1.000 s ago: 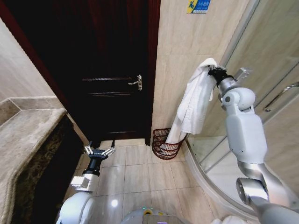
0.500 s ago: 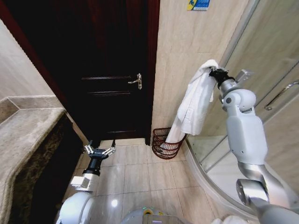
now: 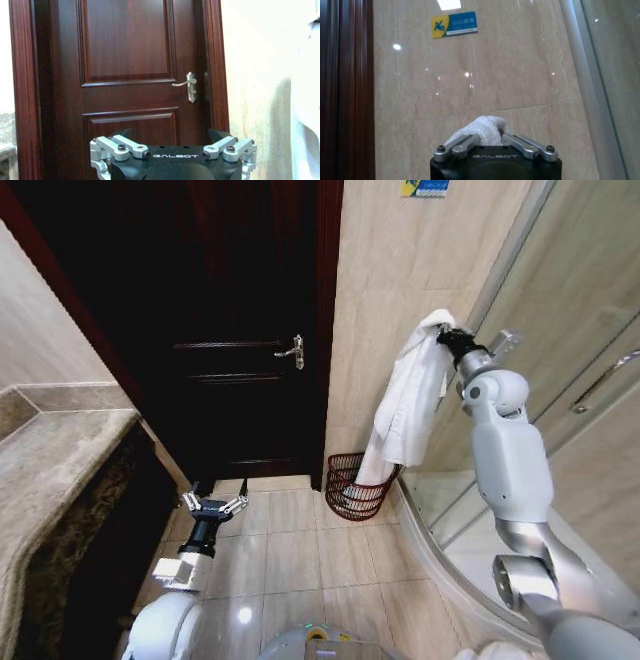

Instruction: Discard the used towel into the hamper.

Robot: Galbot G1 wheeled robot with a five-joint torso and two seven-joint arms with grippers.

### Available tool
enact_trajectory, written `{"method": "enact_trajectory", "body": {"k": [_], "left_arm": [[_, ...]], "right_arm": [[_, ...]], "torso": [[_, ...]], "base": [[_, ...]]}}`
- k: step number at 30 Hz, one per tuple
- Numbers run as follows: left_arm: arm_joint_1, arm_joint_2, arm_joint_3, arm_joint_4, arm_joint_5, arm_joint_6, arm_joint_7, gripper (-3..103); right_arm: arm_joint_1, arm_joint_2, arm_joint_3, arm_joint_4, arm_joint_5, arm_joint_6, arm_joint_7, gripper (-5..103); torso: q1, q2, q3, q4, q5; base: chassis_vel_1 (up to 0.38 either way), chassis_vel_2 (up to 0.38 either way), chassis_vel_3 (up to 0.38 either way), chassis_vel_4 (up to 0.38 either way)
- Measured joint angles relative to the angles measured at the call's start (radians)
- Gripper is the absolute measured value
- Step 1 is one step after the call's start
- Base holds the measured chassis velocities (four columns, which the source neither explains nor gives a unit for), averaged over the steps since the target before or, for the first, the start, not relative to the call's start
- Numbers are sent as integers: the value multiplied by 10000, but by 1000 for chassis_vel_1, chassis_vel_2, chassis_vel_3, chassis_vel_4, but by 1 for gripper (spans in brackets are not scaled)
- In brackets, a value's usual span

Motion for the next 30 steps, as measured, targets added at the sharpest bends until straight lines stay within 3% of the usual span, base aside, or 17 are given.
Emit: {"method": "enact_trajectory", "body": {"k": [19,30], "left_arm": [[124,-65,-105,-138,-3,-87,-1,100],[102,-73,-75,-126,-6,-92,-4,100]], "right_arm": [[887,484,-389,-1368,-281,199,-16,3],[629,572,-370,-1219,-340,305,-84,3]], "torso": [[-181,-394,-214,0,-1],[-276,-599,-326,0,0]], "base": [[0,0,0,0],[0,0,0,0]]}}
